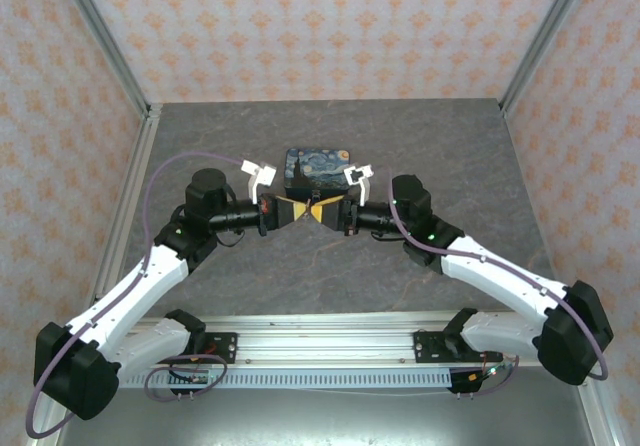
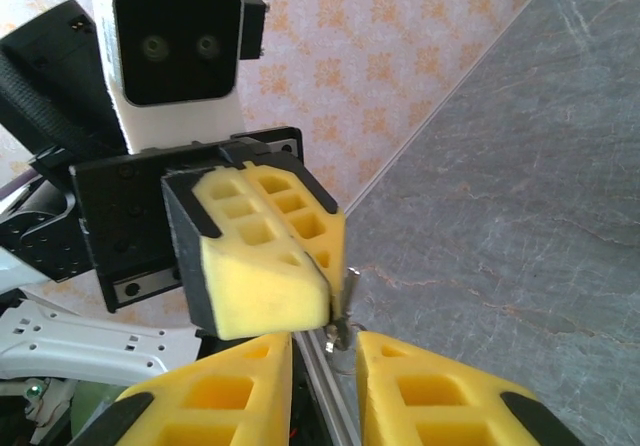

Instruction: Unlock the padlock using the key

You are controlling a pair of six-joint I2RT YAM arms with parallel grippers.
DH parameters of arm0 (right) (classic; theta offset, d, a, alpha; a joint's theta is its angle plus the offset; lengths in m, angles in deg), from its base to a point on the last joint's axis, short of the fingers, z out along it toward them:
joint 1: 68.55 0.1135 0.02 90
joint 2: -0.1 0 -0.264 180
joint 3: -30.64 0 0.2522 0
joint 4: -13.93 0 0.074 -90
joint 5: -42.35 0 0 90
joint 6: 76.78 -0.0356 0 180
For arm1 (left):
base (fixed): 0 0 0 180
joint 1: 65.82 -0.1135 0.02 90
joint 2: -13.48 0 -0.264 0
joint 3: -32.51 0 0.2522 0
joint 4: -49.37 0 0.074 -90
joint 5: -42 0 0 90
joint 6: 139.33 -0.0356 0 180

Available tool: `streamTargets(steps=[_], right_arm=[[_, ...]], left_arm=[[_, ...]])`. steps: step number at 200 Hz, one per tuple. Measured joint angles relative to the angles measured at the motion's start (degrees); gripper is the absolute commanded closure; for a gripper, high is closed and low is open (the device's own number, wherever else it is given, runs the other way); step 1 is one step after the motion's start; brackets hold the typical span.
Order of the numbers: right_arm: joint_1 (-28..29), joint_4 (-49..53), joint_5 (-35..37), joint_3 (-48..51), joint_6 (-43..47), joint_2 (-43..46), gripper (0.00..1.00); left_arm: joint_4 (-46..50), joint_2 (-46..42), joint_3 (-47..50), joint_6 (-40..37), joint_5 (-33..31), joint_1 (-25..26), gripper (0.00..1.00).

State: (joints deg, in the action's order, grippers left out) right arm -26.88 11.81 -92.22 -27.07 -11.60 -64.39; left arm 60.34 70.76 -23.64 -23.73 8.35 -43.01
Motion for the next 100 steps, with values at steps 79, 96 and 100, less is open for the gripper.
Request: streamTargets(steps=[79,96,100], right_arm=[[-1.75,2.29,-6.25,-3.61,-1.31,-0.7,0.58],[-1.75,2.49,-6.84,-3.63,-1.51,-1.36,0.58],[-1.77,2.54,-6.95,-3.63,-1.51,-1.46,0.58]], left_arm=[[10.75,3.74,-6.91,-9.6,7.56,-0.02,1.0],[11.91,3.74,-7.65,-10.6,8.83,-0.02,1.0],[12.2,3.74,-7.82,-10.78,9.16,0.0,1.0]])
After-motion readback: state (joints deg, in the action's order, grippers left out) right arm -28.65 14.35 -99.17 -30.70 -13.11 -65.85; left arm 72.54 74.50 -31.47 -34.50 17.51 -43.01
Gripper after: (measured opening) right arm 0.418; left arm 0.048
